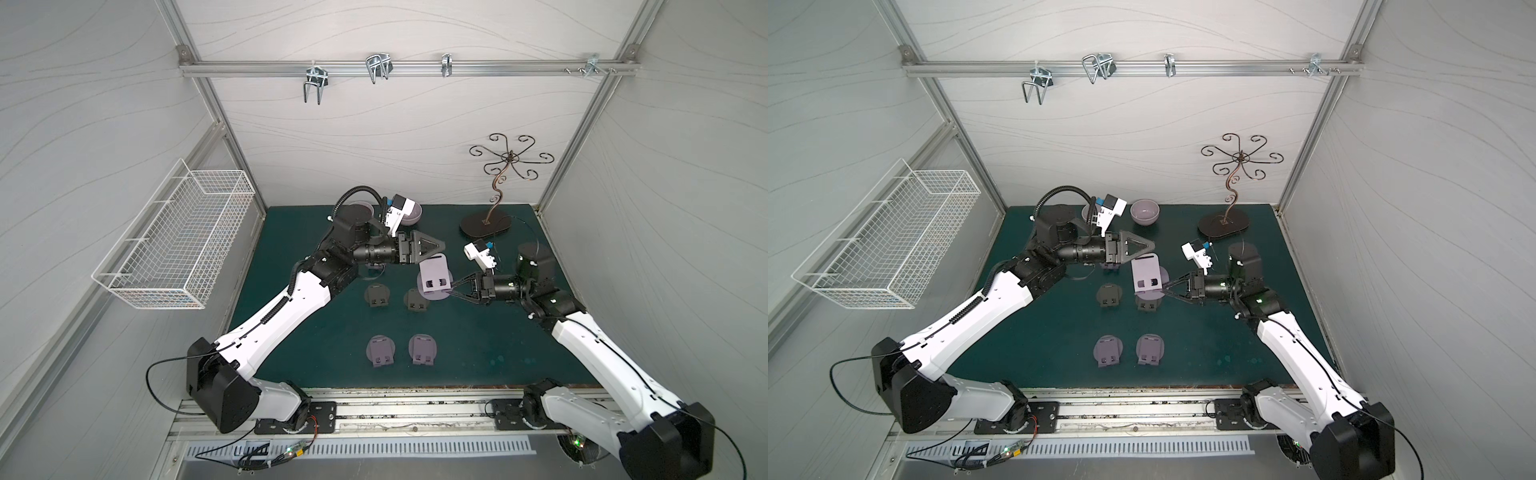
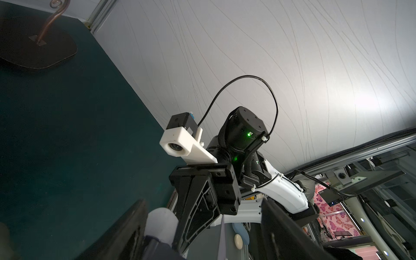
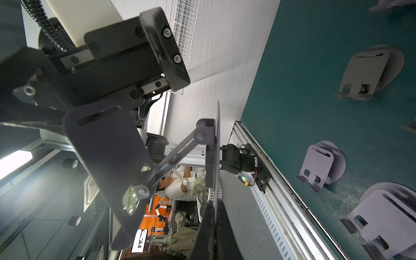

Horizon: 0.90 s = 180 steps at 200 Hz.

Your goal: Open the phone stand

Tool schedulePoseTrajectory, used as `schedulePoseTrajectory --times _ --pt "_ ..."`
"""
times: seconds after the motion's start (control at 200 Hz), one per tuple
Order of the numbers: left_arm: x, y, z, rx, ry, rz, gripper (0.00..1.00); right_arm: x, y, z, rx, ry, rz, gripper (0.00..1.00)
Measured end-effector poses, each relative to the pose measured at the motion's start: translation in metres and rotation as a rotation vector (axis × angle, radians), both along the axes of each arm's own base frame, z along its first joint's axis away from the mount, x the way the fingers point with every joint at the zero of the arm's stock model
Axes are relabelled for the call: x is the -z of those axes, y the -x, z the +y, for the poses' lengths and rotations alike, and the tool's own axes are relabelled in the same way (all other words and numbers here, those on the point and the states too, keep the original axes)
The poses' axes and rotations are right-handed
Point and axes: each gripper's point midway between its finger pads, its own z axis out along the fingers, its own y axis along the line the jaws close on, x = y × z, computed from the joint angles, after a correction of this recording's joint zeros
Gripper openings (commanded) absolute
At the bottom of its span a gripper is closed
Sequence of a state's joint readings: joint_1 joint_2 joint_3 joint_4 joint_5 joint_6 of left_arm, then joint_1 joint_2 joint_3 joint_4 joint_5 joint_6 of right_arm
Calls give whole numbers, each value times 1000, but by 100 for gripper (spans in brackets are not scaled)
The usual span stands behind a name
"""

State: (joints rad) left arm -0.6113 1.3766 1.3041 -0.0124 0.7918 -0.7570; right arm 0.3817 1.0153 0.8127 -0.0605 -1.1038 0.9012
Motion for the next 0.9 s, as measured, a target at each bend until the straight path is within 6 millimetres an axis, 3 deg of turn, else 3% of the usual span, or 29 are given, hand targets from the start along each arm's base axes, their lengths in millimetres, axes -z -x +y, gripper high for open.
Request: schedulePoseTrajectory --times 0.245,0.405,0.48,0.58,0.9 --pt "14 7 -4 27 -20 30 63 -7 -6 2 4 -3 -12 0" --pt "19 12 -6 47 -24 40 44 -9 -11 4 8 -6 -13 0" --pt "20 14 -7 55 -25 42 29 -8 -12 5 9 -4 -5 0" --pt "17 16 -7 61 -16 25 0 -4 -14 5 20 4 8 0" --pt "13 28 -8 114 -38 -10 0 4 -4 9 0 0 -7 0"
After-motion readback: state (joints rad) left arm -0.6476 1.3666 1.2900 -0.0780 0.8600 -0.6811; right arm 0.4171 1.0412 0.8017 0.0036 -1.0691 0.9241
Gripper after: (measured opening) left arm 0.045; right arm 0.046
